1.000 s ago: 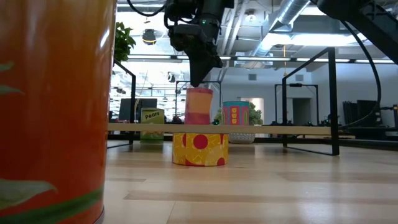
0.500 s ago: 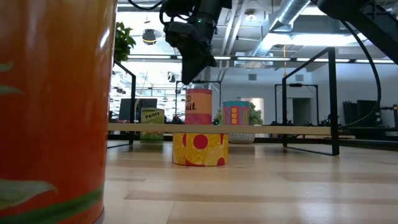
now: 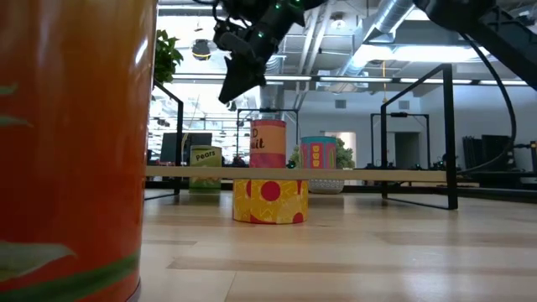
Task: Pick and place cans onto a shelf
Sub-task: Move the canned tomatoes to the shelf
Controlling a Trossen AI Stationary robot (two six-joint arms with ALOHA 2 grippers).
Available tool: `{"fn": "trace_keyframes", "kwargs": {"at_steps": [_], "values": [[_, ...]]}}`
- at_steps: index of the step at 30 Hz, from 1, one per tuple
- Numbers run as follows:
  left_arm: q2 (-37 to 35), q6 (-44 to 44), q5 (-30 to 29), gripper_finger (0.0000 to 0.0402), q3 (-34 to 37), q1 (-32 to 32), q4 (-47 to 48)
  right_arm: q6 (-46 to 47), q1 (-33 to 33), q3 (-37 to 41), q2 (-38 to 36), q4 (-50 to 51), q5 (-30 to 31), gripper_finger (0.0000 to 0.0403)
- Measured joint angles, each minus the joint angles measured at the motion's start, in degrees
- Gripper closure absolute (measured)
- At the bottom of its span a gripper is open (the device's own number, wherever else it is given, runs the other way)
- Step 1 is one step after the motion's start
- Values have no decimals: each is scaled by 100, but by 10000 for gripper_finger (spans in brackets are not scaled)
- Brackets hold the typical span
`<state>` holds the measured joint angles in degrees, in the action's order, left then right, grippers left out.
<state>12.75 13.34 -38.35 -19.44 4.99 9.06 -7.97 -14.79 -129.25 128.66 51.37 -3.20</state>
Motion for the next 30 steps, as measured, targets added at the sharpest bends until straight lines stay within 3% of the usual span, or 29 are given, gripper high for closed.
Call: {"fn": "trace_keyframes", "kwargs": {"at_steps": [7,10,17,20,25,30], "values": [[0,4,0,308,0,-2,0,-2,-357,0,0,-105,-604,326],[-1,503,87,308,0,-1,36,42,-435,0,0,-300,-727,326],[0,1938,1708,309,-139,4,57,513,-611,-413,-129,-735,-730,326],[65,2393,2579,321,-519,29,955,789,-698,-491,-331,-765,-732,326],[488,3285,3554,373,-1402,86,3140,941,-712,-439,-638,-457,-730,326],[1207,3428,4263,399,-2273,279,3945,1034,-615,-448,-822,-69,-728,326]]}}
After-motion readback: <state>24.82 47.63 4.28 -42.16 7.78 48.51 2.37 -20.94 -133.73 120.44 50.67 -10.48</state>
